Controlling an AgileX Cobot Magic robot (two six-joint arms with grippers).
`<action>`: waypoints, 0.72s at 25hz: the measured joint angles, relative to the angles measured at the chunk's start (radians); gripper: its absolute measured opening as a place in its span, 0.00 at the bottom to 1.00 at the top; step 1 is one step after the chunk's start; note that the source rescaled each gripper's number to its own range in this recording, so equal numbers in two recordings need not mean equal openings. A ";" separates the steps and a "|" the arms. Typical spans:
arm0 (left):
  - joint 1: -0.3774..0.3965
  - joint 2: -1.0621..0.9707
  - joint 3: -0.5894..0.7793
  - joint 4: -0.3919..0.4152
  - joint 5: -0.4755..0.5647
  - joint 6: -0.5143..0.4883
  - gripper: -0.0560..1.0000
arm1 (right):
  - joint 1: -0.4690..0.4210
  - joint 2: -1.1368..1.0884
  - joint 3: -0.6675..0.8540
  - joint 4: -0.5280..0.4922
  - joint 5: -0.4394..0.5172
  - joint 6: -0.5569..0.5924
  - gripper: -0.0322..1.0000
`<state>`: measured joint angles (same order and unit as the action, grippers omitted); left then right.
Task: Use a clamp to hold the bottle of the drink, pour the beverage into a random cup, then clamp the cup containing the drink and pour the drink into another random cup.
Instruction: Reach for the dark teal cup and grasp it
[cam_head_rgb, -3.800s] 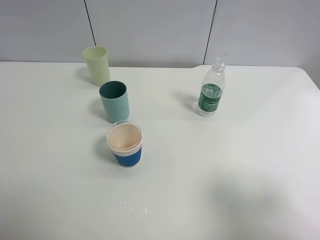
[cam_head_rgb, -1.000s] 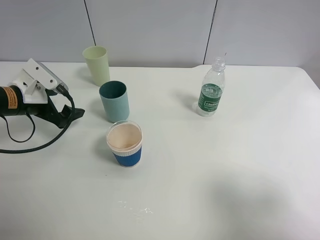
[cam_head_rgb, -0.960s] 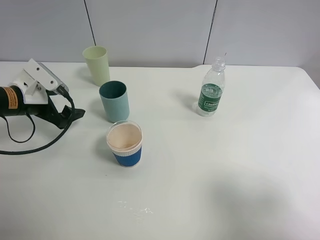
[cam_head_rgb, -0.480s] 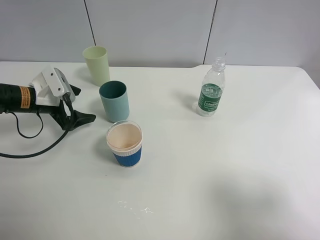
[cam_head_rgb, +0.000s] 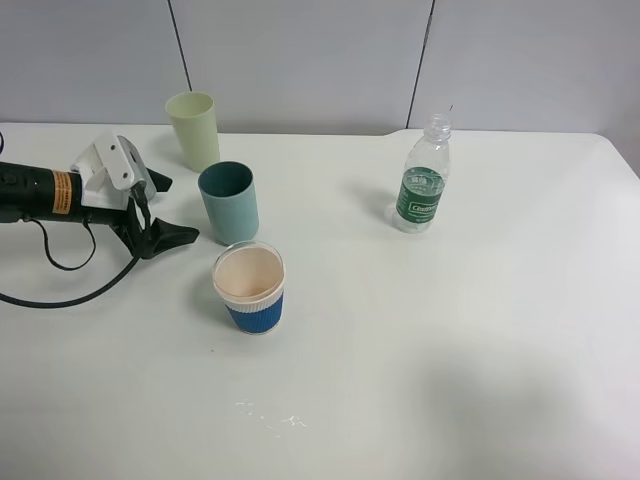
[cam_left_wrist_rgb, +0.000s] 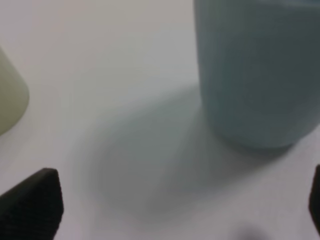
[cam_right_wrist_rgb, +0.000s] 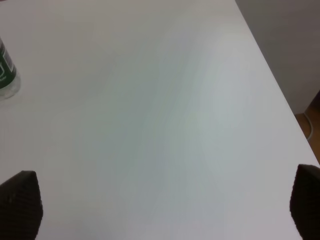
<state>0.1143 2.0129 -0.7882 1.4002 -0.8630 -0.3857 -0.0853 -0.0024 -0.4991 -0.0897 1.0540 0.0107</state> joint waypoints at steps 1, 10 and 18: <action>0.000 0.000 0.000 0.007 -0.001 0.004 1.00 | 0.000 0.000 0.000 0.000 0.000 0.000 0.99; -0.005 0.074 -0.069 0.063 -0.129 -0.032 1.00 | 0.000 0.000 0.000 0.000 0.000 0.000 0.99; -0.017 0.126 -0.120 0.065 -0.150 -0.044 1.00 | 0.000 0.000 0.000 0.000 0.000 0.000 0.99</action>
<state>0.0977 2.1385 -0.9081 1.4654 -1.0134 -0.4296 -0.0853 -0.0024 -0.4991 -0.0897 1.0540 0.0107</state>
